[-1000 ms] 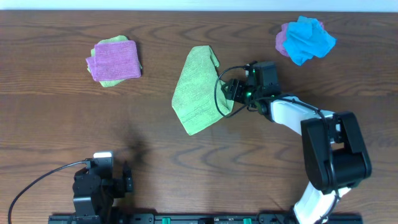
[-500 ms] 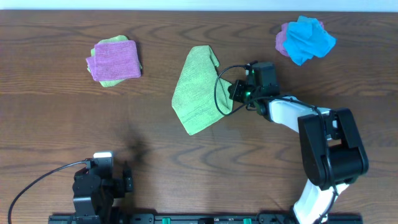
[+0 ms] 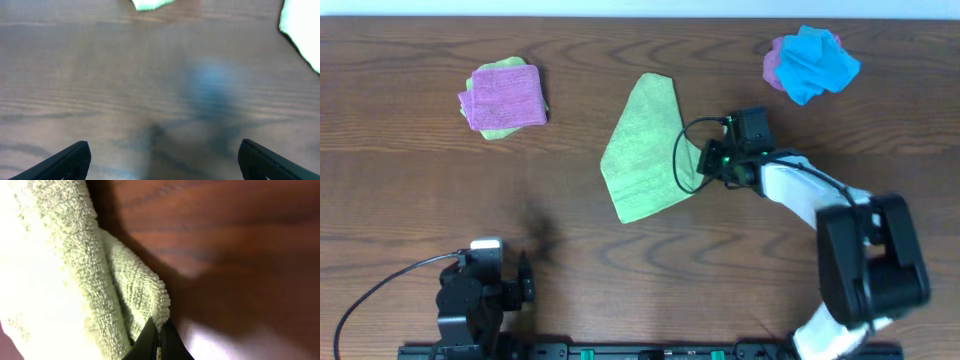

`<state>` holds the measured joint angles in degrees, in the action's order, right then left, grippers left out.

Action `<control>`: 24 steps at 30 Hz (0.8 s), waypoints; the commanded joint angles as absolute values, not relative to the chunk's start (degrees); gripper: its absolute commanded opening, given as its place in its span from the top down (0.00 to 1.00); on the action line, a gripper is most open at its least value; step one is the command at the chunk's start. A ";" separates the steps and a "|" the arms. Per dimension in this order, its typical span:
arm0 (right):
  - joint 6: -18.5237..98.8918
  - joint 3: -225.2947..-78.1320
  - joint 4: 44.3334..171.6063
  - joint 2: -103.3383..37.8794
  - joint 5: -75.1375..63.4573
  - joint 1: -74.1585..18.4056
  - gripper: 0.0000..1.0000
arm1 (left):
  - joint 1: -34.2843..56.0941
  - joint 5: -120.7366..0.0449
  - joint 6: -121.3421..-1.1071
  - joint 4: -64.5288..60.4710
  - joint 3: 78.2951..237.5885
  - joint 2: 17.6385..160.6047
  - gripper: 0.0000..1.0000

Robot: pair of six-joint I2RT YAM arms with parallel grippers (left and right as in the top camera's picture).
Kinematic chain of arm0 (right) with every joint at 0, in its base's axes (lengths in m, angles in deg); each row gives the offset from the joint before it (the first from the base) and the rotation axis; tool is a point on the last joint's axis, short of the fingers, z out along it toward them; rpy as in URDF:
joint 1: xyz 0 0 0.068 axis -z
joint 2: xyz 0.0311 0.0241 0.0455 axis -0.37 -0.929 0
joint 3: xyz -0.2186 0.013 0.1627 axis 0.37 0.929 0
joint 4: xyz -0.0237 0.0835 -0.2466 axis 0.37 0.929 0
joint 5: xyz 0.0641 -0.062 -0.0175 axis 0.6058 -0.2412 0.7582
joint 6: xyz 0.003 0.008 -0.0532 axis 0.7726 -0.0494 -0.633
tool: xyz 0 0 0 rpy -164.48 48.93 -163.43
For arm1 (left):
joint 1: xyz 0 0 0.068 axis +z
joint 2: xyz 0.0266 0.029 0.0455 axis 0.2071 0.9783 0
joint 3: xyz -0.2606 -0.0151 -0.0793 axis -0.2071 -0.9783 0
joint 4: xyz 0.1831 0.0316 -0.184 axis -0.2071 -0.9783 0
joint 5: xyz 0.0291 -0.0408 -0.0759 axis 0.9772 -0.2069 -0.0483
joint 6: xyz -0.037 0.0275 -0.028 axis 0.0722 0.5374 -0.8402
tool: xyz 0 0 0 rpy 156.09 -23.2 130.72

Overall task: Fold the cloth
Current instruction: 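Drag the green cloth rightward to spread it with the right gripper, then reach the left gripper to the green cloth's left corner and grasp it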

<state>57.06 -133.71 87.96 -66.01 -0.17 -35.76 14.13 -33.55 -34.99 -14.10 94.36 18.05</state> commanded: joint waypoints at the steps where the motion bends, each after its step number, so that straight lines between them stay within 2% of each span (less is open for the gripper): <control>1: 55.57 -133.56 91.87 -59.69 -5.26 -35.56 0.99 | 14.02 -34.05 -33.76 -13.86 93.88 17.68 0.05; 4: 55.57 -133.56 97.31 -55.54 -9.33 -35.60 0.99 | 14.02 -33.92 -33.85 -12.40 93.88 17.68 0.05; 8: 55.57 -133.56 103.35 -52.37 -12.04 -35.60 0.99 | 14.02 -40.35 -39.31 -11.07 93.88 17.68 0.05; 12: 55.57 -133.54 104.99 -52.28 -12.21 -35.71 0.99 | 14.02 -53.55 -47.36 -10.15 93.88 17.70 0.05; 16: 55.59 -133.54 104.29 -52.28 -13.22 -35.71 0.99 | 14.02 -67.43 -49.04 -8.71 93.88 17.73 0.05; 20: 55.57 -133.54 104.53 -52.28 -13.50 -35.71 0.99 | 14.02 -72.08 -51.79 -7.72 93.88 17.73 0.05; 24: 55.57 -133.54 104.35 -52.28 -13.50 -35.71 0.99 | 14.00 -71.78 -63.64 -4.18 93.86 18.97 0.05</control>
